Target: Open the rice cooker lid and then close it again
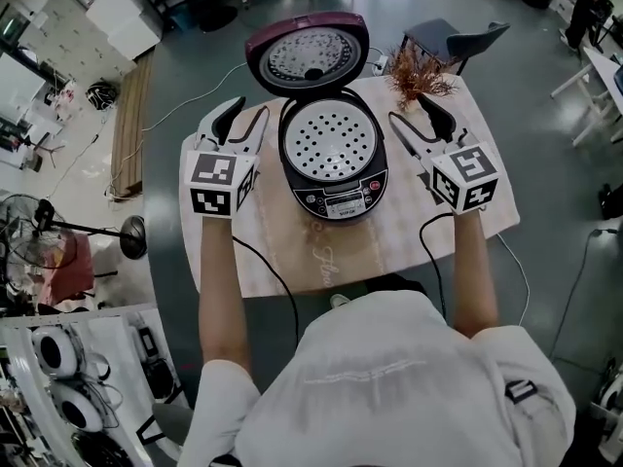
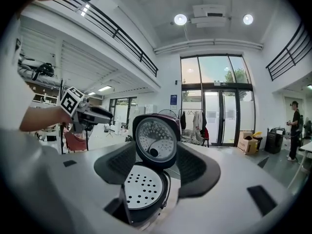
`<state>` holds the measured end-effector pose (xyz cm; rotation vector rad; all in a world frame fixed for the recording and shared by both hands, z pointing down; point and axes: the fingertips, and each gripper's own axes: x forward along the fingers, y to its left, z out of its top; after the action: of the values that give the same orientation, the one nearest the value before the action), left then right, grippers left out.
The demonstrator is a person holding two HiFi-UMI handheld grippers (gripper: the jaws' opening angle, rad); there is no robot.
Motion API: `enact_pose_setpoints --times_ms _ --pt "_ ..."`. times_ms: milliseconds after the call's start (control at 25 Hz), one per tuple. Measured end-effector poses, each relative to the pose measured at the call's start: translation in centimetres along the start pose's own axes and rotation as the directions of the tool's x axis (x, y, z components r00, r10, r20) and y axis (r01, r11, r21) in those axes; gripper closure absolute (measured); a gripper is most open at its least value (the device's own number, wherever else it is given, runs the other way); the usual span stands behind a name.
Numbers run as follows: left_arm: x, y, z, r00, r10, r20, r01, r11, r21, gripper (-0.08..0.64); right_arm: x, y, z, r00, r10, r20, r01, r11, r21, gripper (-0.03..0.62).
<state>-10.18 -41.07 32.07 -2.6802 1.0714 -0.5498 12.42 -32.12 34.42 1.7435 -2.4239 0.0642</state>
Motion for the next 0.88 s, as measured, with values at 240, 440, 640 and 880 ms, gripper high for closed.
enact_pose_setpoints --times_ms 240,440,640,880 --pt "4.7 2.7 -0.1 1.0 0.004 -0.012 -0.005 1.0 -0.014 0.37 3.5 -1.1 -2.2 0.999 0.034 -0.029 -0.033 0.999 0.033 0.318" --pt "7.5 4.6 -1.1 0.999 -0.009 -0.044 0.01 1.0 0.023 0.338 5.4 -1.7 -3.2 0.998 0.05 -0.044 -0.048 0.998 0.037 0.319" --pt "10.3 5.9 -1.2 0.997 -0.036 -0.062 0.04 0.997 0.064 0.278 6.7 -2.2 -5.0 0.995 0.068 -0.076 -0.065 0.997 0.05 0.321" --pt "13.1 7.0 -1.1 0.996 -0.068 -0.063 0.072 0.995 0.062 0.252 8.6 -2.6 -5.7 0.991 0.091 -0.093 -0.087 0.995 0.046 0.321"
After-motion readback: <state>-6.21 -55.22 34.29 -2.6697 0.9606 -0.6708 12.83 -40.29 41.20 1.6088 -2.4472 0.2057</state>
